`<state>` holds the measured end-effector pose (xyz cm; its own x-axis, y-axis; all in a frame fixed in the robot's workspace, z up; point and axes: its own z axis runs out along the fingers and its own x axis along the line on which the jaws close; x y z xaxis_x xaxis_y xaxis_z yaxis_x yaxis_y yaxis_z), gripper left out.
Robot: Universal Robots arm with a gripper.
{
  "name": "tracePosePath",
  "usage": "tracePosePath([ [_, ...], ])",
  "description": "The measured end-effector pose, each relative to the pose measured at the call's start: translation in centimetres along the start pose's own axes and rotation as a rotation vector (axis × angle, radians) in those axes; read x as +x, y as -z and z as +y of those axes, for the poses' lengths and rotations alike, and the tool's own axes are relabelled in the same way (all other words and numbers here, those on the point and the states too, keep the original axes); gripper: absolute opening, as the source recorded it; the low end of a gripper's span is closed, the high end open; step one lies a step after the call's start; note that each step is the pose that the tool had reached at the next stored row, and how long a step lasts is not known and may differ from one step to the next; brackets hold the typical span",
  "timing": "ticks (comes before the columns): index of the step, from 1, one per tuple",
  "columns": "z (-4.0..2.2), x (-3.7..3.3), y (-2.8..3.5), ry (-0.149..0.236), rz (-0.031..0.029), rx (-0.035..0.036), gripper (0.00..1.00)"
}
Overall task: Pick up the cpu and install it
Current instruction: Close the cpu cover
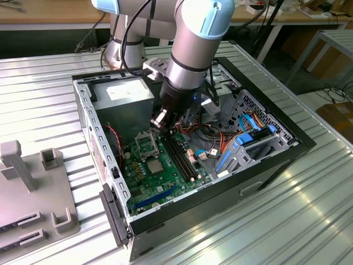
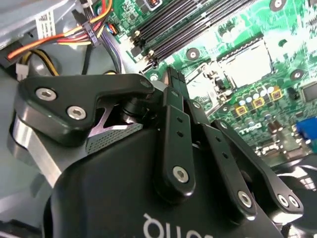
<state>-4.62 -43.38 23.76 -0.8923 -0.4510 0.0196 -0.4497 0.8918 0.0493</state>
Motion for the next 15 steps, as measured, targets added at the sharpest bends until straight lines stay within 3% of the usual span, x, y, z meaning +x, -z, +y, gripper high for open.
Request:
tracePosePath([
  [6, -0.03, -0.01, -0.39, 0.107, 0.0044, 0.0004, 0.11],
  [8, -0.03, -0.03, -0.43, 0.122, -0.0013, -0.0104, 0.11],
  [10, -0.03, -0.03, -0.51, 0.135, -0.0102, -0.0267, 0.11],
  [12, -0.04, -0.04, -0.65, 0.142, -0.0141, -0.0337, 0.11],
  [15, -0.07, -0.03, -0.81, 0.145, -0.0286, -0.0584, 0.11],
])
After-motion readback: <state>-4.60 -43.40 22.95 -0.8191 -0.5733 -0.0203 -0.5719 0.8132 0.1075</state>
